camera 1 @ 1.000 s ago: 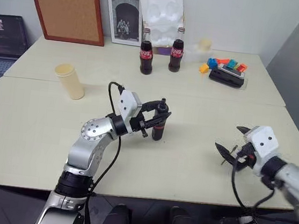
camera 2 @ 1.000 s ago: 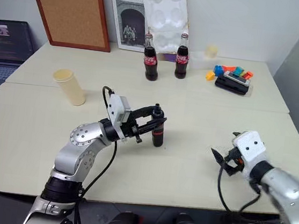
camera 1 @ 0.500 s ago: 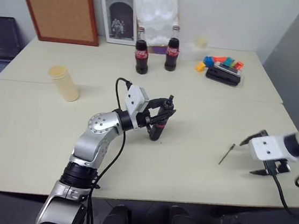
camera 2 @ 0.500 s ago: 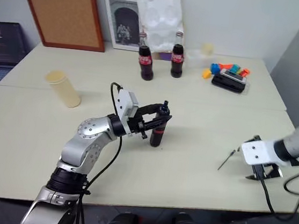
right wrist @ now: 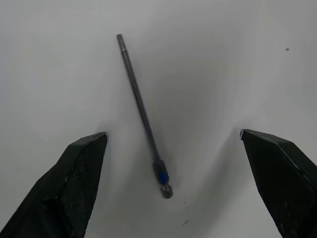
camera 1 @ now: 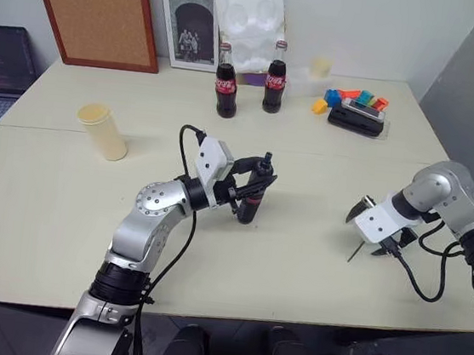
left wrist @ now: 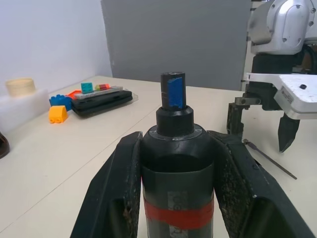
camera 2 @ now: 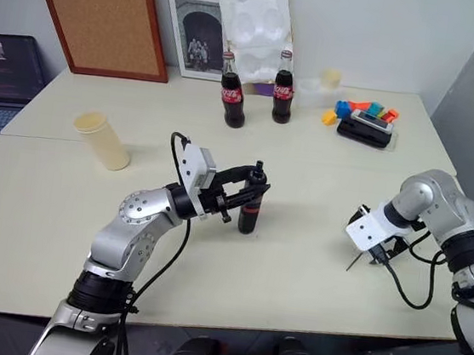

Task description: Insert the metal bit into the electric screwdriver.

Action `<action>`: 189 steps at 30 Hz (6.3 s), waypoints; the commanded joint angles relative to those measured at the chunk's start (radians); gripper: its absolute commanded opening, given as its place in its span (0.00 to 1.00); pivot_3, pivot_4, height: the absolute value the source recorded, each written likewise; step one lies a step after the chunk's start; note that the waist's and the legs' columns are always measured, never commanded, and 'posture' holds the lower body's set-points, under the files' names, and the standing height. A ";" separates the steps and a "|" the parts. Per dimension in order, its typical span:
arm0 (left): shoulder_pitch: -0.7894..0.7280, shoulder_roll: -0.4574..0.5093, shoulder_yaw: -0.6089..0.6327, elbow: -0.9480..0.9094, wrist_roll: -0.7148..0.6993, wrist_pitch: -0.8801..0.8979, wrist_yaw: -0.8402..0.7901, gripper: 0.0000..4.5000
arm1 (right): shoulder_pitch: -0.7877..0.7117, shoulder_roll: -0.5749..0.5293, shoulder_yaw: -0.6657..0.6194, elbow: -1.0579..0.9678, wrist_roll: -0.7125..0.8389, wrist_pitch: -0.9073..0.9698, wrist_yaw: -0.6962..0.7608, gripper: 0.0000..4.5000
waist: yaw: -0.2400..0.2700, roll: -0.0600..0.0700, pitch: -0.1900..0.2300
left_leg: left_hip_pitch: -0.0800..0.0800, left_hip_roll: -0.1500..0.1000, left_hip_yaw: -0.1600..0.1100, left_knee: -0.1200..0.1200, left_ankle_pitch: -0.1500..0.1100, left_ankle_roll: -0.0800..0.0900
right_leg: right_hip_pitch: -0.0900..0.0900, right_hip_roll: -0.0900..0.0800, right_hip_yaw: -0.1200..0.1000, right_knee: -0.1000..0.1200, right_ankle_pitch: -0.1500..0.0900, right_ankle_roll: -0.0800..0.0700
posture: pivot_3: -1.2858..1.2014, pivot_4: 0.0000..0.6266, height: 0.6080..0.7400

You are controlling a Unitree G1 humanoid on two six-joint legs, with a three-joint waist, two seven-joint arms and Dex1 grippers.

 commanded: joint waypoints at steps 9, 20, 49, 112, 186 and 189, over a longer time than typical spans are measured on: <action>0.028 0.024 -0.009 0.021 0.014 0.034 0.024 0.37 | -0.003 0.023 0.034 0.030 -0.061 -0.050 0.032 1.00 | -0.006 0.000 0.000 | 0.005 0.001 0.001 0.000 0.000 0.000 | 0.003 0.000 0.000 0.003 0.000 -0.001 | 0.52 0.24 1.00; 0.034 0.020 -0.014 0.013 0.017 0.036 0.040 0.37 | -0.033 0.100 0.041 0.036 -0.081 -0.026 0.049 0.75 | -0.019 -0.002 -0.001 | 0.018 0.001 0.001 -0.001 0.000 0.000 | 0.016 0.000 0.000 0.000 -0.004 -0.007 | 0.52 0.24 1.00; 0.024 0.024 -0.017 0.030 0.007 0.040 0.035 0.37 | 0.104 -0.017 -0.284 -0.374 0.311 0.554 0.049 0.01 | -0.026 -0.001 -0.001 | 0.016 0.000 -0.001 -0.003 0.000 0.000 | 0.015 0.000 0.000 -0.001 -0.004 -0.007 | 0.52 0.24 1.00; -0.008 0.053 -0.033 0.051 -0.012 0.049 0.005 0.37 | 0.143 0.543 -0.711 -0.968 1.067 1.525 -0.881 0.01 | -0.008 0.006 -0.004 | -0.004 0.001 -0.004 -0.007 0.000 0.000 | -0.001 0.002 -0.004 -0.010 -0.001 -0.001 | 0.52 0.24 1.00; 0.032 0.078 -0.019 -0.004 -0.016 0.077 0.017 0.37 | 0.191 0.517 -0.680 -0.933 1.129 1.461 -0.919 0.01 | -0.008 0.006 -0.004 | -0.004 0.002 -0.004 -0.008 -0.001 0.000 | -0.001 0.002 -0.004 -0.011 -0.001 -0.001 | 0.52 0.24 1.00; 0.033 0.079 -0.020 -0.006 -0.017 0.078 0.017 0.37 | 0.191 0.514 -0.680 -0.936 1.134 1.462 -0.923 0.01 | -0.008 0.006 -0.004 | -0.004 0.002 -0.004 -0.008 -0.001 0.000 | -0.001 0.002 -0.004 -0.011 -0.001 -0.001 | 0.52 0.24 1.00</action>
